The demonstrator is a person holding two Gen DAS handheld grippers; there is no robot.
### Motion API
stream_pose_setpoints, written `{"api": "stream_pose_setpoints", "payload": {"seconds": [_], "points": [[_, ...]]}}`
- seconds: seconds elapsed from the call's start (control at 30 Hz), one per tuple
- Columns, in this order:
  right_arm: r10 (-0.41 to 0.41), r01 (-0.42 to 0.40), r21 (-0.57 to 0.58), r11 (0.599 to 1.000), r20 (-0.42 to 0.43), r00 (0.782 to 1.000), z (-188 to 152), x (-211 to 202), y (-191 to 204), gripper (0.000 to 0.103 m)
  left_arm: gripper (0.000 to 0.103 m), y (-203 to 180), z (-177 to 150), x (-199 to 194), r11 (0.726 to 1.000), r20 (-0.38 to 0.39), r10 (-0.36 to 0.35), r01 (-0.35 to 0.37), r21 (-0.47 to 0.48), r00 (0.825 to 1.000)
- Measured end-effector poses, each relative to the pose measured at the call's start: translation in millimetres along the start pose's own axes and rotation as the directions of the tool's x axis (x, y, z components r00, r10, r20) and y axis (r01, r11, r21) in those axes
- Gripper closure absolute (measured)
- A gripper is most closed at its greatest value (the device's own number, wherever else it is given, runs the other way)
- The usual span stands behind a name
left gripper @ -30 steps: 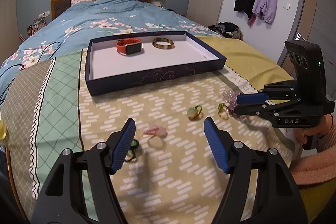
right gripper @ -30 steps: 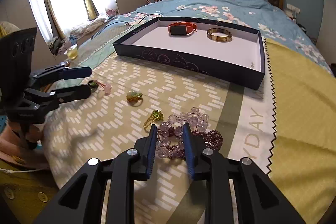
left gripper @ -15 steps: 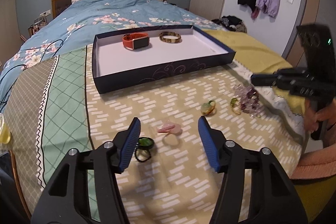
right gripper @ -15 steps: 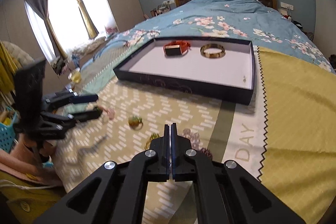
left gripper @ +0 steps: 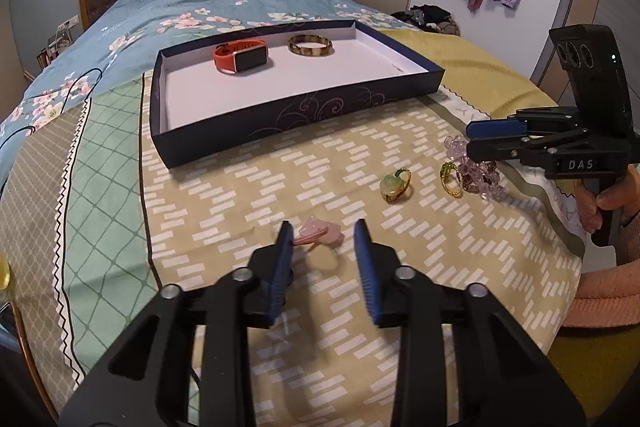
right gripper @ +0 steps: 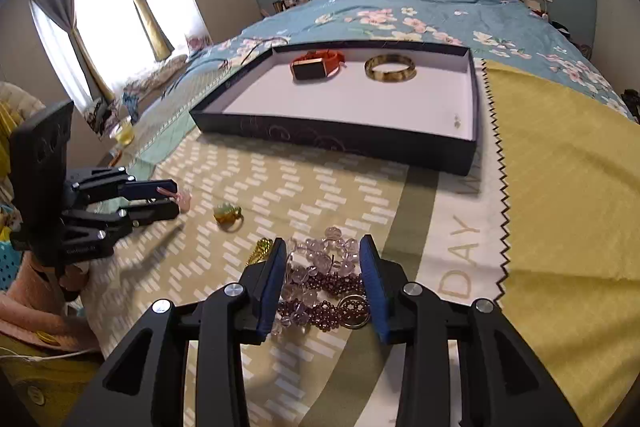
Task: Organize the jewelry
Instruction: 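Grasp the pink hair tie with the left tool while the right tool holds the bead bracelet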
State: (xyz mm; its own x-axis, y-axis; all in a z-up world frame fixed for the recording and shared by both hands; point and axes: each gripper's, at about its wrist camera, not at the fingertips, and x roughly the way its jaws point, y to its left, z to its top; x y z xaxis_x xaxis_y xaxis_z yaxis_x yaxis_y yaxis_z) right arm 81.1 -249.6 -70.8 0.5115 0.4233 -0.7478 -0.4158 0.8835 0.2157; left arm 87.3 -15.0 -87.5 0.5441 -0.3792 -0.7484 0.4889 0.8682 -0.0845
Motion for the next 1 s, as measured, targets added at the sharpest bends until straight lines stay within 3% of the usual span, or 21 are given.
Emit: {"api": "stream_pose_setpoints", "payload": {"seconds": [0.03, 0.1, 0.2, 1.0], "points": [[0.001, -0.001, -0.007, 1.0, -0.007, 1.0, -1, 1, 0, 0.07, 0.083, 0, 0, 1, 1.0, -0.004, -0.001, 0.001, 0.0, 1.0], [0.01, -0.01, -0.023, 1.0, -0.005, 1.0, -2, 1, 3, 0.086, 0.09, 0, -1, 3, 1.0, -0.016, -0.002, 0.002, -0.002, 1.0], [0.013, -0.012, -0.027, 1.0, 0.009, 1.0, -1, -2, 3, 0.095, 0.096, 1, -1, 3, 1.0, -0.014, -0.006, 0.006, -0.008, 1.0], [0.073, -0.071, -0.015, 0.997, 0.154, 0.985, 26, -41, 10, 0.096, 0.1, 7, 10, -24, 0.998, 0.091, -0.018, 0.023, -0.058, 0.996]]}}
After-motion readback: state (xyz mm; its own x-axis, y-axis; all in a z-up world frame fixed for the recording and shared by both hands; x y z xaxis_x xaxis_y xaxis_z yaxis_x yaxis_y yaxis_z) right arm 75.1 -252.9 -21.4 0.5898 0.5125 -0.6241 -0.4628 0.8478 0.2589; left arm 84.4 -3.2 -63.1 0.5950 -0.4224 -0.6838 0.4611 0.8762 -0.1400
